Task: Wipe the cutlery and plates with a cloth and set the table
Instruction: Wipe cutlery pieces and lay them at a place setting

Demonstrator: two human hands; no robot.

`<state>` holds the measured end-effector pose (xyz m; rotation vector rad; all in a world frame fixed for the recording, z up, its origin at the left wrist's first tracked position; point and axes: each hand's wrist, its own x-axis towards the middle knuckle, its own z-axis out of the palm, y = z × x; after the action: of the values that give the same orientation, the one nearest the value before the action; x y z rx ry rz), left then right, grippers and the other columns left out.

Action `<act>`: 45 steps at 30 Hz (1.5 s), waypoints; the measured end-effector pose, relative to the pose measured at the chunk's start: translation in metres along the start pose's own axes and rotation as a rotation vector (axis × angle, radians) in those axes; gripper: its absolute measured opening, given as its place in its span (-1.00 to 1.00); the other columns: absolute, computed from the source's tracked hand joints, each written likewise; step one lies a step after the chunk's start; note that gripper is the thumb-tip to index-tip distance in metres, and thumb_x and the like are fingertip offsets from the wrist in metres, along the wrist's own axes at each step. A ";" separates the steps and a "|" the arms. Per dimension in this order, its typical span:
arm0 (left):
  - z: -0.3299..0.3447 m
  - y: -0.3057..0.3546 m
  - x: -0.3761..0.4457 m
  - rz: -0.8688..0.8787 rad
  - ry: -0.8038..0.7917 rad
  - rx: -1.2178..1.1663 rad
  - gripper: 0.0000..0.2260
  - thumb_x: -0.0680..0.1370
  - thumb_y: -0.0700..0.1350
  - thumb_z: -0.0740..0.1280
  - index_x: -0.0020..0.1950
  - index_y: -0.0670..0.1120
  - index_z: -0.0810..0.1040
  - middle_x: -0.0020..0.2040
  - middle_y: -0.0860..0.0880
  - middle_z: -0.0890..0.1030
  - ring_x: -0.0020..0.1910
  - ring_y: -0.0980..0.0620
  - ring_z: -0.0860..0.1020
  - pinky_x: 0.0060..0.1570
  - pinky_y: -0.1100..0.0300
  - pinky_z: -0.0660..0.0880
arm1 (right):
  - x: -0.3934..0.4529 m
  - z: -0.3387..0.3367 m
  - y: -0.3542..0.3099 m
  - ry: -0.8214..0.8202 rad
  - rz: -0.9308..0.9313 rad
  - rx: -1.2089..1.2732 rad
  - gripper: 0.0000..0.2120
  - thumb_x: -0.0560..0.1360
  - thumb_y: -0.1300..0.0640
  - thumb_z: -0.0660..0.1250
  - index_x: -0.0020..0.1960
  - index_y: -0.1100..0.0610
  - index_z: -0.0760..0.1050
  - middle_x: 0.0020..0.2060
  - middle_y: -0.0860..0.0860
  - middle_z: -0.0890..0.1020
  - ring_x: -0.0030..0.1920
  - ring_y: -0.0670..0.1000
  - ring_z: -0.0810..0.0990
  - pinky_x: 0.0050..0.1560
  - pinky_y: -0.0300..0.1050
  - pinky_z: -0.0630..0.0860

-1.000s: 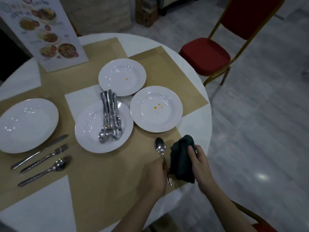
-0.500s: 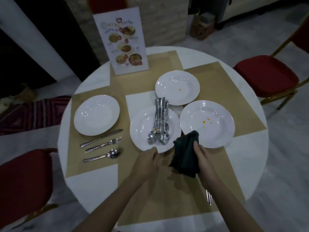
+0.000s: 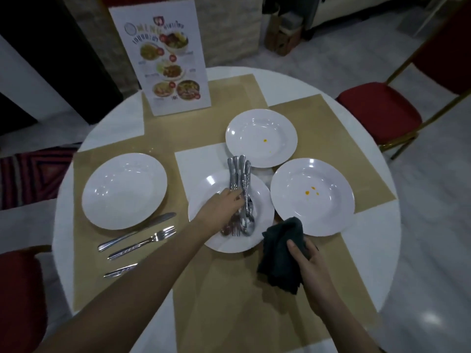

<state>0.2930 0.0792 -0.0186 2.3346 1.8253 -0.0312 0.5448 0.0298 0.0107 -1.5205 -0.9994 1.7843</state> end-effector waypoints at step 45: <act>-0.016 0.170 -0.120 -0.695 0.383 -1.609 -0.87 0.64 -0.20 0.20 -0.07 -0.24 0.40 -0.38 -0.12 0.50 -0.61 0.04 0.30 -0.58 0.22 0.25 | -0.042 0.021 0.003 0.170 0.023 0.380 -0.77 0.57 0.05 0.30 0.22 0.01 0.53 0.06 0.04 0.68 0.05 0.10 0.66 -0.04 0.01 0.61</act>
<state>0.4261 -0.0730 0.0336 0.5882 1.5535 1.2759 0.5319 -0.0098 0.0323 -1.4159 -0.5256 1.7088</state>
